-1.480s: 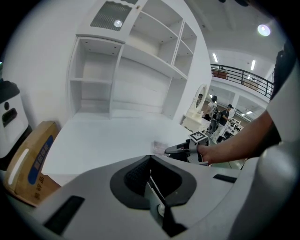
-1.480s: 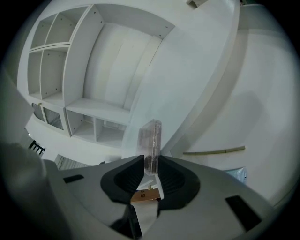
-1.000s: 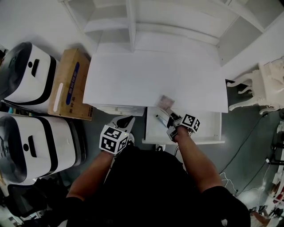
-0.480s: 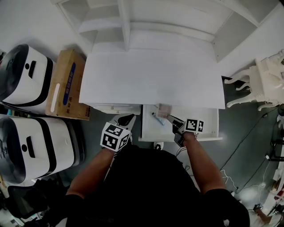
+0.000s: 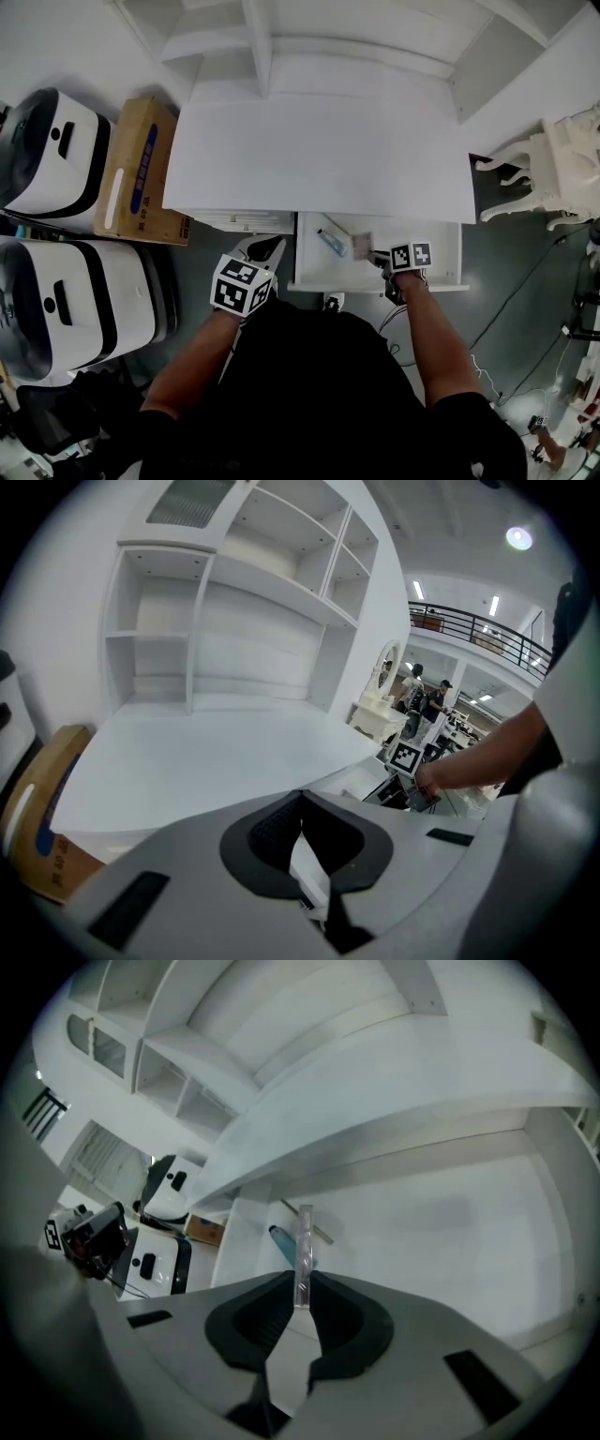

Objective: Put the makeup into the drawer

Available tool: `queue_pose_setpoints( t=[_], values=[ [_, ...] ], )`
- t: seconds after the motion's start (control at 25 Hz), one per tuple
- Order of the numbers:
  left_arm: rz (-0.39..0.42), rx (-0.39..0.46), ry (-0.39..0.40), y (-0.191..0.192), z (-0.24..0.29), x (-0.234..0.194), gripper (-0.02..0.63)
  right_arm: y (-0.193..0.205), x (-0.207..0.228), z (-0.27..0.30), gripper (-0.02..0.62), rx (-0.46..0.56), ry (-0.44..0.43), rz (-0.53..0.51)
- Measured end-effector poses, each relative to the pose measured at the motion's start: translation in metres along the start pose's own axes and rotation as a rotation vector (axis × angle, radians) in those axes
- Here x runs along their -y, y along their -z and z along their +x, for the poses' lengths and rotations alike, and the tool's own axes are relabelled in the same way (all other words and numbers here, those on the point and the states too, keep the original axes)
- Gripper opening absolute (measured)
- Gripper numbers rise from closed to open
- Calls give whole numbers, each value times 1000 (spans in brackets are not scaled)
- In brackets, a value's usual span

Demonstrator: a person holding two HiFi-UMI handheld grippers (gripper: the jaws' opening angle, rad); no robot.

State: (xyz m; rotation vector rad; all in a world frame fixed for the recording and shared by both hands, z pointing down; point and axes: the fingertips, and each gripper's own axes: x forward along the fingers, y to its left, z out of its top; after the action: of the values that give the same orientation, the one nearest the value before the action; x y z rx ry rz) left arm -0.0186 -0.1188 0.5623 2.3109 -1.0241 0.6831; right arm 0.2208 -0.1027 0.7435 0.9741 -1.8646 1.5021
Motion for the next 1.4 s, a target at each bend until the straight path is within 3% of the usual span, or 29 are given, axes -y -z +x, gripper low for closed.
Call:
queue_pose_setpoints(
  t=[0.16, 0.68, 1.0, 1.4],
  values=[
    [-9, 3, -20, 1, -1, 5, 11, 16, 13, 10, 64, -126, 26, -69],
    [-48, -5, -120, 16, -10, 20, 11, 26, 13, 44, 66, -273, -43, -180],
    [-76, 5, -184, 21, -20, 31, 11, 32, 43, 58, 86, -357, 12, -127],
    [-112, 14, -255, 35, -33, 47, 11, 44, 50, 71, 92, -395, 82, -233]
  ],
)
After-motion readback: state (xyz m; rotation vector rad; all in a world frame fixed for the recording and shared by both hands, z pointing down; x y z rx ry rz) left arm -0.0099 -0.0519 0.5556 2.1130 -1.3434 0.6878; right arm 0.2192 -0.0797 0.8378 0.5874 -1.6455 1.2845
